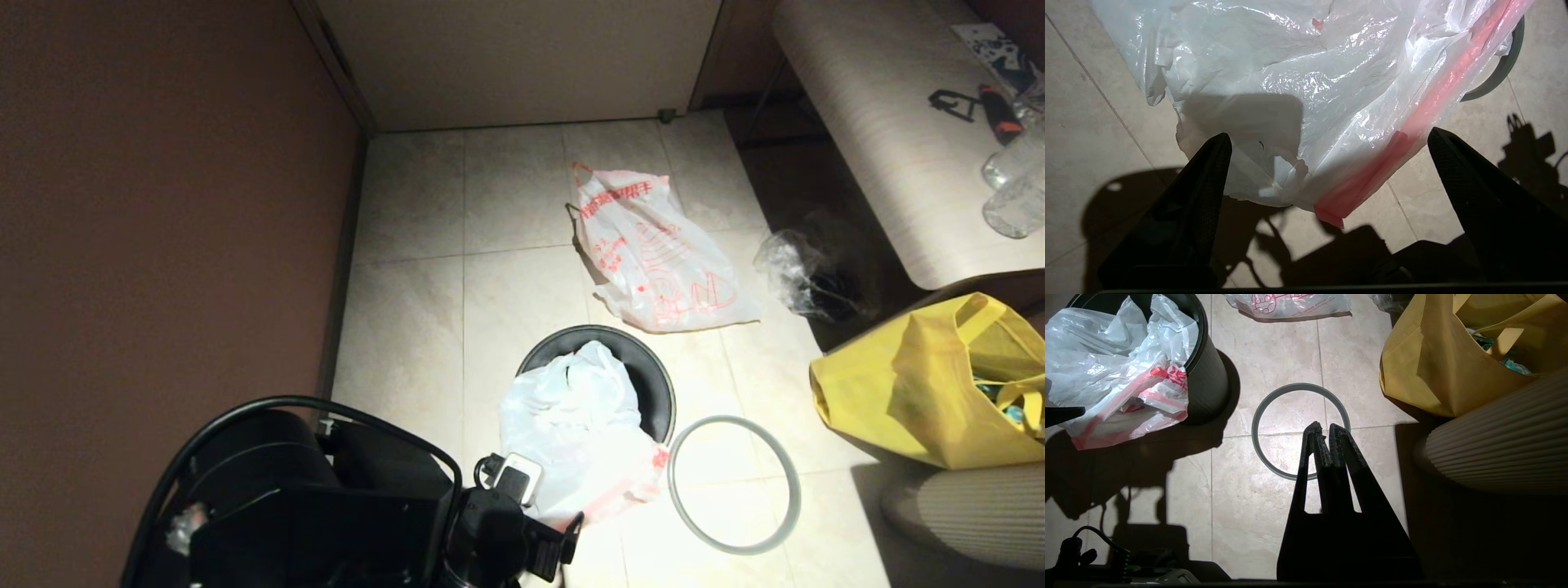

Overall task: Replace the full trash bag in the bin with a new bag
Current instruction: Put the new garbage bag on the trash can

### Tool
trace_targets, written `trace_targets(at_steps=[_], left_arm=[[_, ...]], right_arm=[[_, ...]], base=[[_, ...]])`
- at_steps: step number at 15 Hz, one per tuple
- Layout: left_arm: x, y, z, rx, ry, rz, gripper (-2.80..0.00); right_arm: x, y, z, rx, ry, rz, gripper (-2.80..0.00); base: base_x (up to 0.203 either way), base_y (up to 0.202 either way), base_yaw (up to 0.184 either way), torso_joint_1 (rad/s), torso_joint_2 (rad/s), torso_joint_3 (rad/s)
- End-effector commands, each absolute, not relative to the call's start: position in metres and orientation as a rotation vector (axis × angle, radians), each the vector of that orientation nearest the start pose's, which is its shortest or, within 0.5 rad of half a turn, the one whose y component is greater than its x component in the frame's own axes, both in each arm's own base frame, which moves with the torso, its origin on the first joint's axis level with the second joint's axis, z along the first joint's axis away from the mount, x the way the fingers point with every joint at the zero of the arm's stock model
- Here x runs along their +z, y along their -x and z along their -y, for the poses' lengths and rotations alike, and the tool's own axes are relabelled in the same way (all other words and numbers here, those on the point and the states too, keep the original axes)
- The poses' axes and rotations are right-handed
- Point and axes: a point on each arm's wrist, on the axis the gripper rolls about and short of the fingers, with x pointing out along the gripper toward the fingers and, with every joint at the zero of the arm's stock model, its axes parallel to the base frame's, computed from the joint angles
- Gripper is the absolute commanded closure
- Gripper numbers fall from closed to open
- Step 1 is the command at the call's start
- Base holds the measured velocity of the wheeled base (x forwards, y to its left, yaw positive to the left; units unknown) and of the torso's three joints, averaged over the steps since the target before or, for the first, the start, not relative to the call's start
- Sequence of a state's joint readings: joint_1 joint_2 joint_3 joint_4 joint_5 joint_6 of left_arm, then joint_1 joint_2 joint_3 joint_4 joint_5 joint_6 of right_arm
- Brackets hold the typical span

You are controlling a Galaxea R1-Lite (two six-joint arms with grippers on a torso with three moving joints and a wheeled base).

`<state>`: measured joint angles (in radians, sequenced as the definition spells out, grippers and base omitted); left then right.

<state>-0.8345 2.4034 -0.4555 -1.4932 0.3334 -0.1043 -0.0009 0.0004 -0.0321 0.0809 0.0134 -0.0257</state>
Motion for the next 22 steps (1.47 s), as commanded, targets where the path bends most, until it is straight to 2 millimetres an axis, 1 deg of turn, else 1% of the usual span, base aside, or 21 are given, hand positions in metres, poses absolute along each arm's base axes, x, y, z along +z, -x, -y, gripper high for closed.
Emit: trace_targets(at_steps=[1, 4, 7, 8, 16, 19, 21, 22], left_arm=[[-0.036, -0.221, 0.235, -0.471, -0.148, -0.404, -2.80], [-0.043, -0.228, 0.241, -0.472, -0.152, -0.408, -2.80], [-0.043, -0.235, 0.249, -0.474, -0.151, -0.408, -2.80], [-0.042, -0.235, 0.249, -0.474, -0.148, -0.404, 0.00], [-0.038, -0.236, 0.244, -0.466, -0.140, -0.403, 0.00], [-0.028, -0.235, 0.239, -0.457, -0.128, -0.388, 0.00], [-0.012, -0.231, 0.234, -0.459, -0.114, -0.366, 0.00], [-0.001, -0.229, 0.232, -0.462, -0.101, -0.345, 0.00]], right_arm=[[0.076, 0.025, 0.000, 0.013, 0.026, -0.049, 0.00], [0.076, 0.025, 0.000, 0.013, 0.026, -0.049, 0.00], [0.076, 0.025, 0.000, 0.013, 0.026, -0.049, 0.00], [0.076, 0.025, 0.000, 0.013, 0.026, -0.049, 0.00], [0.076, 0.025, 0.000, 0.013, 0.026, -0.049, 0.00], [0.076, 0.025, 0.000, 0.013, 0.026, -0.049, 0.00], [0.076, 0.025, 0.000, 0.013, 0.026, -0.049, 0.00], [0.076, 0.025, 0.000, 0.013, 0.026, -0.049, 0.00]], base=[[0.000, 0.000, 0.000, 0.000, 0.00, 0.000], [0.000, 0.000, 0.000, 0.000, 0.00, 0.000], [0.000, 0.000, 0.000, 0.000, 0.00, 0.000], [0.000, 0.000, 0.000, 0.000, 0.00, 0.000], [0.000, 0.000, 0.000, 0.000, 0.00, 0.000], [0.000, 0.000, 0.000, 0.000, 0.00, 0.000], [0.000, 0.000, 0.000, 0.000, 0.00, 0.000], [0.000, 0.000, 0.000, 0.000, 0.00, 0.000]])
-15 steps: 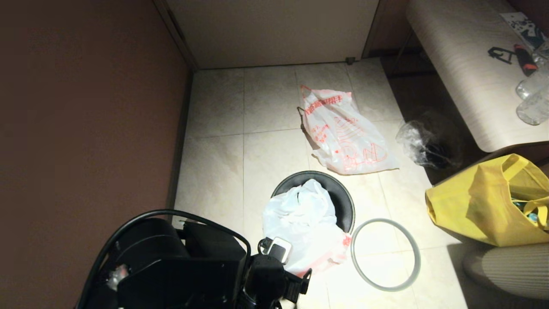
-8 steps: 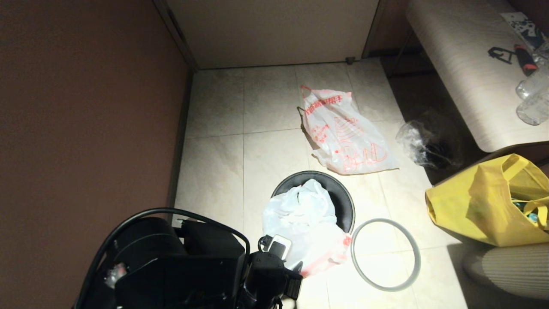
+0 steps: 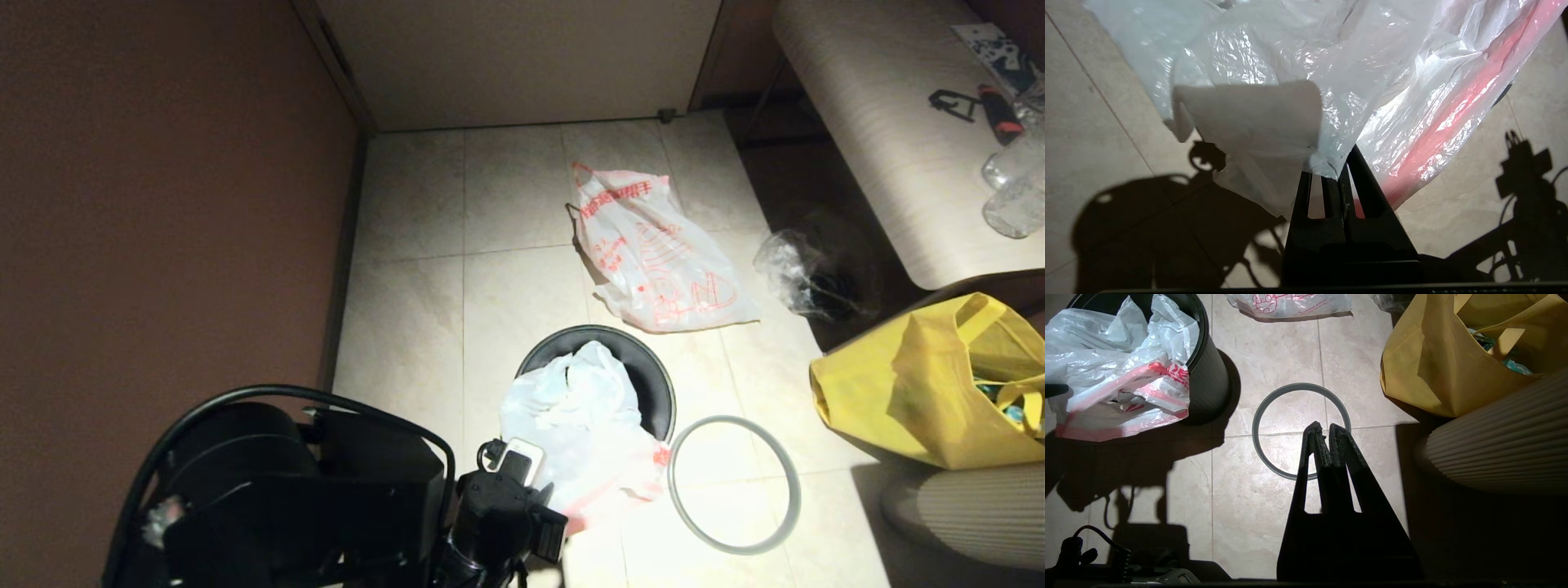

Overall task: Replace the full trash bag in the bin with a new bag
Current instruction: Put the new garbage bag on the trash can

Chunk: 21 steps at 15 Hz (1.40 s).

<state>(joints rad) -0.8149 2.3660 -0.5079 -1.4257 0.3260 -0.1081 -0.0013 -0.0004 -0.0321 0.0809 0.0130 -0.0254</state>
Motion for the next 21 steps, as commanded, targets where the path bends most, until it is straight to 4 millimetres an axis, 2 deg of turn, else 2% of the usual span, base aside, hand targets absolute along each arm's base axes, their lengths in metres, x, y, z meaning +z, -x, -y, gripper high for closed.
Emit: trace_targets(at_steps=[1, 5, 9, 13, 16, 17, 19, 20, 21], left_arm=[[0.009, -0.227, 0.231, -0.464, -0.089, -0.324, 0.00], [0.039, -0.219, 0.230, -0.475, -0.066, -0.273, 0.00], [0.053, -0.220, 0.231, -0.468, -0.048, -0.235, 0.00], [0.051, -0.224, 0.231, -0.457, -0.050, -0.234, 0.00], [0.067, -0.239, 0.234, -0.435, -0.047, -0.231, 0.00], [0.070, -0.235, 0.233, -0.437, -0.050, -0.252, 0.00], [0.059, -0.223, 0.225, -0.433, -0.055, -0.319, 0.00], [0.048, -0.217, 0.220, -0.414, -0.065, -0.366, -2.80], [0.037, -0.213, 0.216, -0.399, -0.067, -0.410, -2.80]], right_arm=[[0.076, 0.025, 0.000, 0.013, 0.026, -0.049, 0.00], [0.076, 0.025, 0.000, 0.013, 0.026, -0.049, 0.00], [0.076, 0.025, 0.000, 0.014, 0.026, -0.049, 0.00], [0.076, 0.025, 0.000, 0.014, 0.026, -0.049, 0.00], [0.076, 0.025, 0.000, 0.013, 0.026, -0.049, 0.00], [0.076, 0.025, 0.000, 0.013, 0.026, -0.049, 0.00], [0.076, 0.025, 0.000, 0.014, 0.026, -0.049, 0.00], [0.076, 0.025, 0.000, 0.013, 0.026, -0.049, 0.00], [0.076, 0.025, 0.000, 0.014, 0.026, -0.049, 0.00]], base=[[0.000, 0.000, 0.000, 0.000, 0.00, 0.000], [0.000, 0.000, 0.000, 0.000, 0.00, 0.000], [0.000, 0.000, 0.000, 0.000, 0.00, 0.000], [0.000, 0.000, 0.000, 0.000, 0.00, 0.000], [0.000, 0.000, 0.000, 0.000, 0.00, 0.000], [0.000, 0.000, 0.000, 0.000, 0.00, 0.000], [0.000, 0.000, 0.000, 0.000, 0.00, 0.000], [0.000, 0.000, 0.000, 0.000, 0.00, 0.000], [0.000, 0.000, 0.000, 0.000, 0.00, 0.000]])
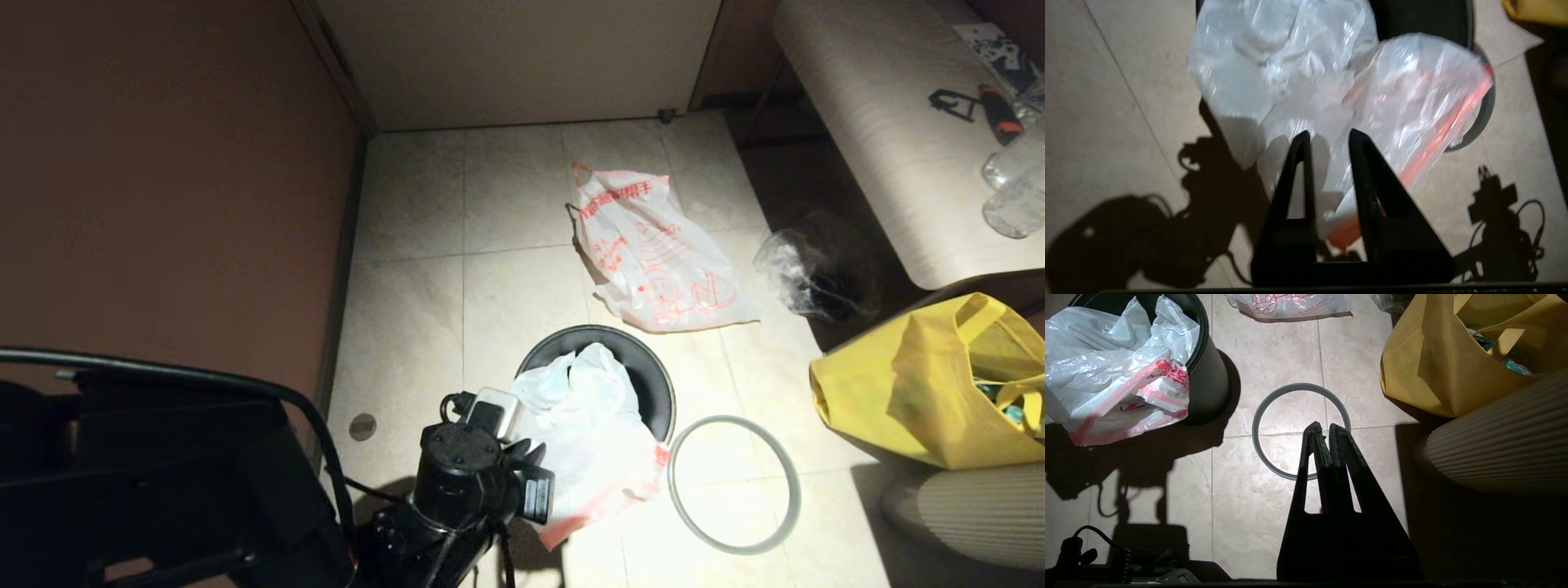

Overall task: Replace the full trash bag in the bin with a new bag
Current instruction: Put the new garbage bag on the trash can

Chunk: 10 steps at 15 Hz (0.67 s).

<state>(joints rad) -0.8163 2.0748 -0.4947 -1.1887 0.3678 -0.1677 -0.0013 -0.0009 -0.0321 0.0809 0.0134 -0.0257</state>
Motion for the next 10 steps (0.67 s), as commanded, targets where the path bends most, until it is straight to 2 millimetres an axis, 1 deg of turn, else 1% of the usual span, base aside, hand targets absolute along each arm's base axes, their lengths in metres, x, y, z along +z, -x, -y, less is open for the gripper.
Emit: trace_targets(at_steps=[1, 3, 5, 7, 10], left_arm=[[0.027, -0.211, 0.214, -0.390, -0.068, -0.444, -2.80], [0.013, -0.212, 0.216, -0.397, -0.069, -0.468, -2.80], [0.002, -0.210, 0.224, -0.462, -0.068, -0.492, -2.80], [-0.005, -0.211, 0.233, -0.497, -0.062, -0.489, -2.80], [-0.014, -0.204, 0.242, -0.529, -0.058, -0.514, -2.80]], right_arm=[[0.076, 0.025, 0.000, 0.013, 0.026, -0.049, 0.00], [0.076, 0.025, 0.000, 0.013, 0.026, -0.050, 0.00], [0.076, 0.025, 0.000, 0.013, 0.026, -0.049, 0.00], [0.076, 0.025, 0.000, 0.013, 0.026, -0.049, 0.00], [0.076, 0.025, 0.000, 0.013, 0.026, -0.049, 0.00]], base=[[0.000, 0.000, 0.000, 0.000, 0.00, 0.000], [0.000, 0.000, 0.000, 0.000, 0.00, 0.000], [0.000, 0.000, 0.000, 0.000, 0.00, 0.000], [0.000, 0.000, 0.000, 0.000, 0.00, 0.000], [0.000, 0.000, 0.000, 0.000, 0.00, 0.000]])
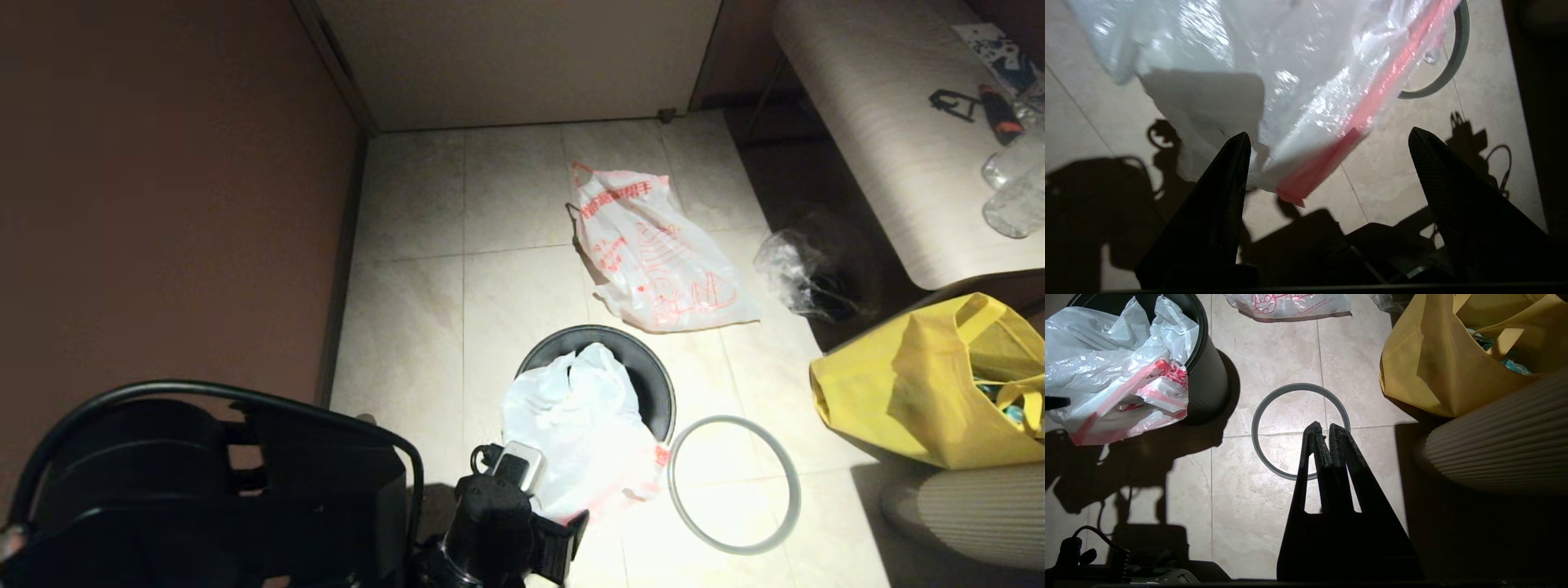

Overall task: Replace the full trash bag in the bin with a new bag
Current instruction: Put the new garbage bag on the trash can

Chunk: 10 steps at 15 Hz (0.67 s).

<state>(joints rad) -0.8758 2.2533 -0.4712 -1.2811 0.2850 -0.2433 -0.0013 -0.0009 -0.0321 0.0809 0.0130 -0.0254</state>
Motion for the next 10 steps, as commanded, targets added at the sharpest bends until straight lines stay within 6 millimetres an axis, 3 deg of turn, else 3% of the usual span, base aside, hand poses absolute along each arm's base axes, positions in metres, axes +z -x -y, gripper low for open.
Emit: trace_targets(at_steps=[1, 10], left_arm=[[-0.016, -0.204, 0.243, -0.529, -0.060, -0.519, -2.80], [0.004, -0.243, 0.271, -0.514, 0.021, -0.401, -2.80]], right_arm=[[0.076, 0.025, 0.000, 0.013, 0.026, -0.049, 0.00], [0.076, 0.025, 0.000, 0.013, 0.026, -0.049, 0.00]], base=[[0.000, 0.000, 0.000, 0.000, 0.00, 0.000], [0.000, 0.000, 0.000, 0.000, 0.00, 0.000]])
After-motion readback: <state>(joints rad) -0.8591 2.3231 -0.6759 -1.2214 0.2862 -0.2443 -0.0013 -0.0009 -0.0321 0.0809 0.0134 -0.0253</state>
